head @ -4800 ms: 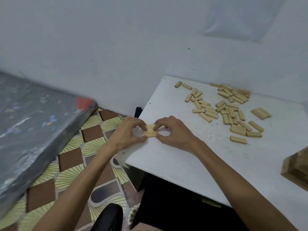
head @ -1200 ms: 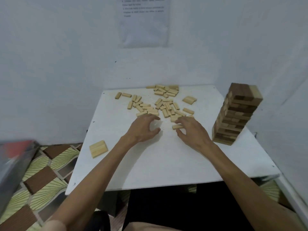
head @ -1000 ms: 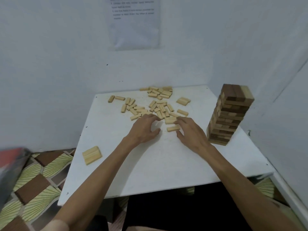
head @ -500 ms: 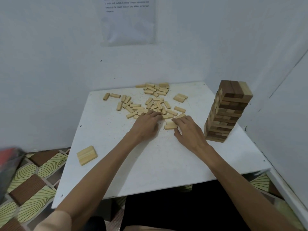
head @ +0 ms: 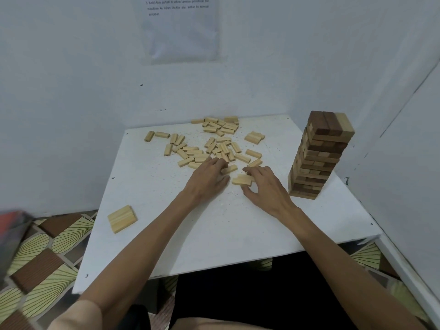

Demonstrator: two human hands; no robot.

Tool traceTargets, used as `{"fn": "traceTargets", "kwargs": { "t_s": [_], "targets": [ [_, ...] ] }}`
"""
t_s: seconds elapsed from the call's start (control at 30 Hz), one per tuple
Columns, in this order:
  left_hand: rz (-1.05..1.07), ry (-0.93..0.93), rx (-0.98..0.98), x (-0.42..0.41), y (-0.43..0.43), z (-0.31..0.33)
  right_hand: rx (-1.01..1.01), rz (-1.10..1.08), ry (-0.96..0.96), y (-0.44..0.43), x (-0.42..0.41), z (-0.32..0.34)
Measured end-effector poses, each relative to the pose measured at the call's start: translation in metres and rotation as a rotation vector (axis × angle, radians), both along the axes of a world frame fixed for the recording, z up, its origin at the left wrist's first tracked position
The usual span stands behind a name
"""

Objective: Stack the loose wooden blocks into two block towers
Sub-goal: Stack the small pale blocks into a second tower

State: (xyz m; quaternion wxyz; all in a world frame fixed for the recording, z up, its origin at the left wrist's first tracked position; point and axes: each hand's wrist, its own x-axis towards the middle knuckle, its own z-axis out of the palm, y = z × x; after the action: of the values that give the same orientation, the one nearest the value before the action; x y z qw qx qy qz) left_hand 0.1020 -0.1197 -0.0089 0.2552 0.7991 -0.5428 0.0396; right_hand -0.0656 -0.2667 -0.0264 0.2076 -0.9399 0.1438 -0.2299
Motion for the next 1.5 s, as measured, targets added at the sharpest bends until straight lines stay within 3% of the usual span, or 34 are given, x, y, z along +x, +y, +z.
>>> {"fn": "traceTargets", "kwargs": {
  "t_s": [0.27, 0.57, 0.83, 1.07, 1.37, 1.5],
  "targets": [
    [0.14, 0.184, -0.138, 0.002, 0.0, 0.001, 0.098, 0.009, -0.041, 0.005, 0.0, 0.001],
    [0.253, 0.234, -0.256, -0.027, 0.071, 0.004, 0.178, 0.134, -0.06, 0.05, -0.004, 0.002],
    [0.354, 0.229, -0.174, -0.053, 0.127, -0.01, 0.292, 0.289, 0.072, 0.081, -0.01, 0.001],
    [0.315, 0.253, -0.075, -0.059, 0.141, -0.004, 0.305, 0.391, 0.08, 0.08, -0.005, 0.007],
    [0.219, 0.289, -0.043, -0.052, 0.147, -0.005, 0.195, 0.184, -0.055, 0.078, 0.008, 0.0],
    [0.199, 0.24, -0.066, -0.055, 0.144, -0.004, 0.214, 0.275, 0.0, 0.076, 0.007, 0.0]
  ]
}}
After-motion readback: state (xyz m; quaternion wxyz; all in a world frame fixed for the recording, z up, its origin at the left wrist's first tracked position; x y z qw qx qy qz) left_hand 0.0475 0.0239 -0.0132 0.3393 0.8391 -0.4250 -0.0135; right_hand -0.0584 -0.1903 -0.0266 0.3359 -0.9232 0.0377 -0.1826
